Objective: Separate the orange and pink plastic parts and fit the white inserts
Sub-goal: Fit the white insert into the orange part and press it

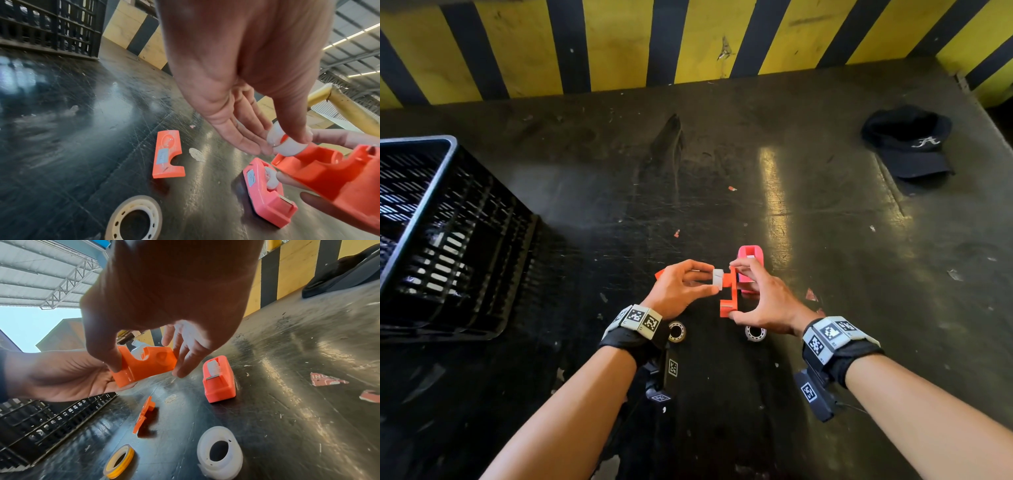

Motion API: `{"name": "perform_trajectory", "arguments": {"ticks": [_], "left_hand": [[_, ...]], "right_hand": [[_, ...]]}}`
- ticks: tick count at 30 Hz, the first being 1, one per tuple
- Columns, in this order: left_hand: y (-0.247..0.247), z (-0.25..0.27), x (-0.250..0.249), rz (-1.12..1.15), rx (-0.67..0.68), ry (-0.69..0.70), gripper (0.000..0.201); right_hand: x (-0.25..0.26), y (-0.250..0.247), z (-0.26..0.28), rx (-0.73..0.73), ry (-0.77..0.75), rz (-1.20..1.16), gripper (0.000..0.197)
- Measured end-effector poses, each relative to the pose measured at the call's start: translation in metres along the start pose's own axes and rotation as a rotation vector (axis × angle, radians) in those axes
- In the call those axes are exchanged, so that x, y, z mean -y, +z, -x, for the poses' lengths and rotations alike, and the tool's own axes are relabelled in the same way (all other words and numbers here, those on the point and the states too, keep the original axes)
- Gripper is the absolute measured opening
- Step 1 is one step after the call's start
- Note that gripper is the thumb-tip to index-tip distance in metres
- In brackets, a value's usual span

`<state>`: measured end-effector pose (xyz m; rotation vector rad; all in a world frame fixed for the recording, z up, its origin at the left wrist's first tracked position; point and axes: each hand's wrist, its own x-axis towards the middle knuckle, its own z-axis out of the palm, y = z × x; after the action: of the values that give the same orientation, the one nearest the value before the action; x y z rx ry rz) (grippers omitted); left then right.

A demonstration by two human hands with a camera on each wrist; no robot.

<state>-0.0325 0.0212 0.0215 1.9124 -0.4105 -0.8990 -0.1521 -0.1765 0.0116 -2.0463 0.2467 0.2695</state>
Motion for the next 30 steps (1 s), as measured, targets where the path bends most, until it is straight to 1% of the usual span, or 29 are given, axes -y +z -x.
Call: {"name": "perform_trajectory", "arguments": {"ticks": [3, 7, 10, 13, 15, 17, 18, 20, 21, 22, 24, 25, 26, 28, 30], "left_hand": [[-0.002, -0.001, 0.001, -0.006, 0.016, -0.012, 0.047], [-0.001, -0.002, 0.002, -0.004, 0.023, -0.001, 0.047], [0.006, -0.003, 0.001, 0.043, 0.042, 0.012, 0.046], [0.008, -0.004, -0.001, 0.098, 0.044, 0.006, 0.046], [0.004, -0.007, -0.002, 0.066, 0.088, -0.003, 0.048], [-0.005, -0.012, -0.001, -0.011, 0.121, -0.009, 0.050], [-0.010, -0.016, 0.002, -0.060, 0.093, -0.009, 0.050], [-0.025, -0.022, 0.009, -0.249, -0.059, -0.031, 0.049], [-0.032, -0.025, 0.015, -0.377, -0.126, -0.063, 0.055], [-0.039, -0.028, 0.021, -0.499, -0.153, -0.116, 0.067], [-0.046, -0.032, 0.034, -0.705, -0.102, -0.253, 0.102], [-0.046, -0.032, 0.038, -0.769, -0.058, -0.296, 0.116], [-0.045, -0.032, 0.042, -0.812, -0.029, -0.316, 0.125], [-0.041, -0.032, 0.048, -0.849, -0.014, -0.304, 0.129], [-0.038, -0.030, 0.051, -0.846, -0.028, -0.282, 0.123]], "right_hand": [[-0.002, -0.002, -0.001, 0.025, 0.005, -0.007, 0.086], [-0.005, -0.004, -0.004, 0.046, 0.020, -0.077, 0.082], [-0.002, -0.004, -0.006, 0.076, 0.025, -0.129, 0.077], [-0.002, -0.004, -0.007, 0.067, 0.020, -0.132, 0.079], [-0.003, -0.005, -0.007, 0.063, 0.014, -0.107, 0.079], [-0.005, -0.005, -0.008, 0.053, 0.010, -0.074, 0.078], [-0.006, -0.006, -0.009, 0.057, 0.016, -0.058, 0.078], [-0.008, -0.008, -0.014, 0.071, 0.042, -0.023, 0.079], [-0.008, -0.009, -0.017, 0.081, 0.049, -0.003, 0.080], [-0.009, -0.010, -0.020, 0.087, 0.053, 0.015, 0.081], [-0.008, -0.011, -0.027, 0.090, 0.053, 0.035, 0.080], [-0.007, -0.010, -0.031, 0.090, 0.055, 0.034, 0.080], [-0.006, -0.009, -0.034, 0.091, 0.055, 0.029, 0.079], [-0.005, -0.007, -0.040, 0.098, 0.055, 0.012, 0.077], [-0.006, -0.006, -0.045, 0.106, 0.058, -0.010, 0.076]]}}
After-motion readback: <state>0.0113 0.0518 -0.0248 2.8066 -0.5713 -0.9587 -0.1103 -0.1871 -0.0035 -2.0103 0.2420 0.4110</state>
